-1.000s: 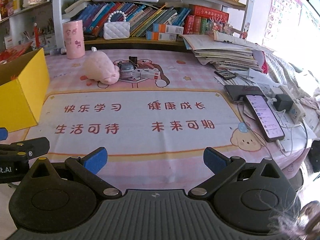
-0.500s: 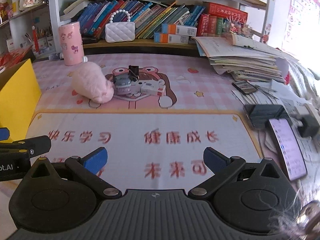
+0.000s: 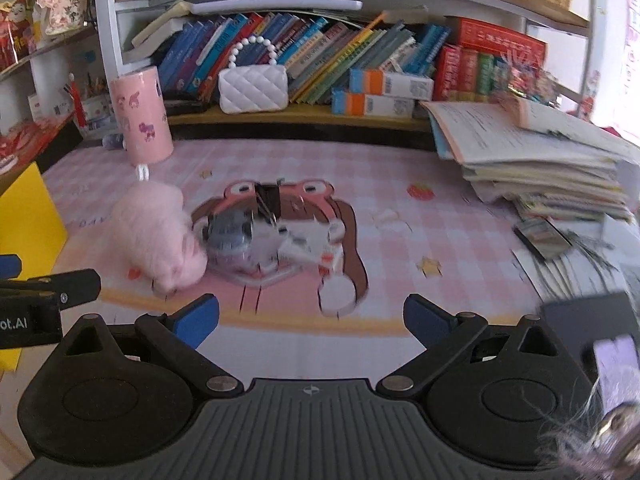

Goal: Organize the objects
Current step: 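Reach the left gripper to the pink plush pig while the right reaches the small white box, then close the left gripper on the pink plush pig while the right grips the white box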

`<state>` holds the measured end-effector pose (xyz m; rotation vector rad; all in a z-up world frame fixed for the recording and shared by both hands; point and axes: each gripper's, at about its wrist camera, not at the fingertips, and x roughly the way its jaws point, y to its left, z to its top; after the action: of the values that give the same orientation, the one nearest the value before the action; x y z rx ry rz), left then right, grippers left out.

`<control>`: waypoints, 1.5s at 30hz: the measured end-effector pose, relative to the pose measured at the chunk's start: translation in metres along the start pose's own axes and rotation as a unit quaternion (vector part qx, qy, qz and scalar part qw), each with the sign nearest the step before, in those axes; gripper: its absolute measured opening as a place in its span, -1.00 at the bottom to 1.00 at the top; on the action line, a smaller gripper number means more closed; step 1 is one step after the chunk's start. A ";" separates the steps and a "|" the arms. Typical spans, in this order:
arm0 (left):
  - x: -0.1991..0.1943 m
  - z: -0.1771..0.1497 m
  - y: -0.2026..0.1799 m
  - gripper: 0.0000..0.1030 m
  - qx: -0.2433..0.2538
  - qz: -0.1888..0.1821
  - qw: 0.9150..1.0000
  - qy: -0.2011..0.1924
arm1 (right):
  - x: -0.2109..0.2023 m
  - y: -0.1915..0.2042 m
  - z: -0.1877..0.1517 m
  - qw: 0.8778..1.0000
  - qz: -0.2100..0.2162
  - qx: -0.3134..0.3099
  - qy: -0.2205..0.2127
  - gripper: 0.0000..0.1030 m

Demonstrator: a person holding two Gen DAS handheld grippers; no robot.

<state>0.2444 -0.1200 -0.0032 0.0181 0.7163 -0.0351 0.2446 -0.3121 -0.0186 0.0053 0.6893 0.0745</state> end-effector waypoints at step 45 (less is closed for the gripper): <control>0.084 0.028 0.005 0.31 -0.195 -0.027 0.980 0.039 | 0.015 -0.011 -0.006 0.998 0.059 -0.027 0.014 0.12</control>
<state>0.3257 -0.1183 -0.0372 -0.3772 0.7923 0.0555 0.2529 -0.3217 -0.0333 -0.0070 0.7150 0.2068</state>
